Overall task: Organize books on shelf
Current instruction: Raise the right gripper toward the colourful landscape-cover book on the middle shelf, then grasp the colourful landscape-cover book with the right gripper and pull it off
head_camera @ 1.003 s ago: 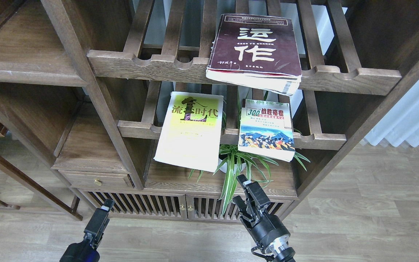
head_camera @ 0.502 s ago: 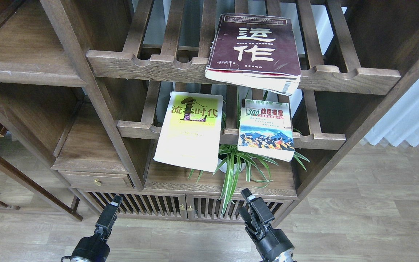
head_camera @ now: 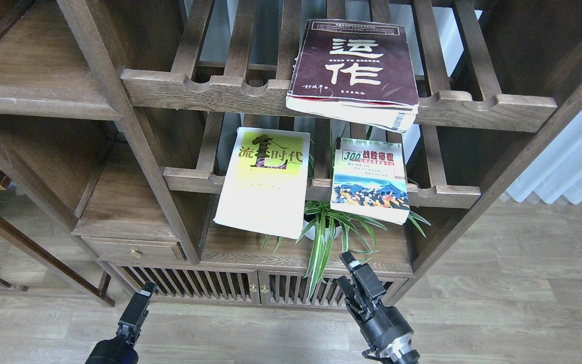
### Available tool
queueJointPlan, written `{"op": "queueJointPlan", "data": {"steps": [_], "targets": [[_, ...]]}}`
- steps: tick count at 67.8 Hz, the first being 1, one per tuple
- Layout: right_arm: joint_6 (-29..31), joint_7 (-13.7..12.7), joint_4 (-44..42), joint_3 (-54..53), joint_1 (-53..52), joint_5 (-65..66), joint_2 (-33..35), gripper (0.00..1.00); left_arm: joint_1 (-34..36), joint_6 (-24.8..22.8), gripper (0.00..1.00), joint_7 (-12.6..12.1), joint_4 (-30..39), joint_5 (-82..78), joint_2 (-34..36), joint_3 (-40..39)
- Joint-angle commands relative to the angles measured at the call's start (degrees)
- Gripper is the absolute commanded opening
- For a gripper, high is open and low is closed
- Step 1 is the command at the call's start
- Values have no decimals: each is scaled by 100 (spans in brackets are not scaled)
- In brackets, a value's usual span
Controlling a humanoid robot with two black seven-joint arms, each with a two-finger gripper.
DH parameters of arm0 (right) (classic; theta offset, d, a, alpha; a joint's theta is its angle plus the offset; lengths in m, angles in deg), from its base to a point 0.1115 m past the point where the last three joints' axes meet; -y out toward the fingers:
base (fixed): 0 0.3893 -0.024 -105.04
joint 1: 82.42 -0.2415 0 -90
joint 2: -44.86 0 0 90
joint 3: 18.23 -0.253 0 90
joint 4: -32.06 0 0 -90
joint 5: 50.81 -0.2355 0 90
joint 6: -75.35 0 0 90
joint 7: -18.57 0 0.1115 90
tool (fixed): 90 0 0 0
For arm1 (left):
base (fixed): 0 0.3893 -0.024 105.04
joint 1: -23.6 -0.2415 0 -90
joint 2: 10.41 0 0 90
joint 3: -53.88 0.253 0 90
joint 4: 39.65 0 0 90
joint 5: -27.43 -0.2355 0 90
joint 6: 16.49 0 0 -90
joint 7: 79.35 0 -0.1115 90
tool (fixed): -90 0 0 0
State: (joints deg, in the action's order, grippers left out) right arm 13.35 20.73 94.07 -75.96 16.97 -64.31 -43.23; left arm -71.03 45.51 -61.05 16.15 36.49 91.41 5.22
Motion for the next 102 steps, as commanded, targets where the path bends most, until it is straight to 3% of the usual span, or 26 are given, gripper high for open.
{"op": "queueJointPlan", "data": {"steps": [1, 31, 57, 82, 88, 97, 98, 102], "targets": [[-1, -6, 426, 8, 2, 6, -23, 100, -99, 0, 100, 7, -17, 8, 66, -196], [-1, 12, 382, -10, -578, -47, -111, 100, -223, 0, 100, -20, -61, 413, 216, -381], [-1, 302, 171, -449, -868, -64, -155, 97, -249, 0, 100, -11, -61, 457, 216, -390], [-1, 398, 40, -564, -886, -372, -190, 55, -240, 0, 100, 7, -192, 474, 216, -433], [-1, 398, -48, -572, -877, -407, -190, 52, -240, 0, 100, 7, -192, 474, 216, -434], [-1, 398, -198, -572, -877, -557, -190, 33, -249, 0, 100, 7, -201, 483, 216, -460], [-1, 398, -241, -572, -886, -635, -190, 28, -249, 0, 100, 15, -245, 500, 216, -477], [-1, 398, -268, -572, -895, -662, -190, 26, -249, 0, 100, 16, -315, 536, 216, -477]]}}
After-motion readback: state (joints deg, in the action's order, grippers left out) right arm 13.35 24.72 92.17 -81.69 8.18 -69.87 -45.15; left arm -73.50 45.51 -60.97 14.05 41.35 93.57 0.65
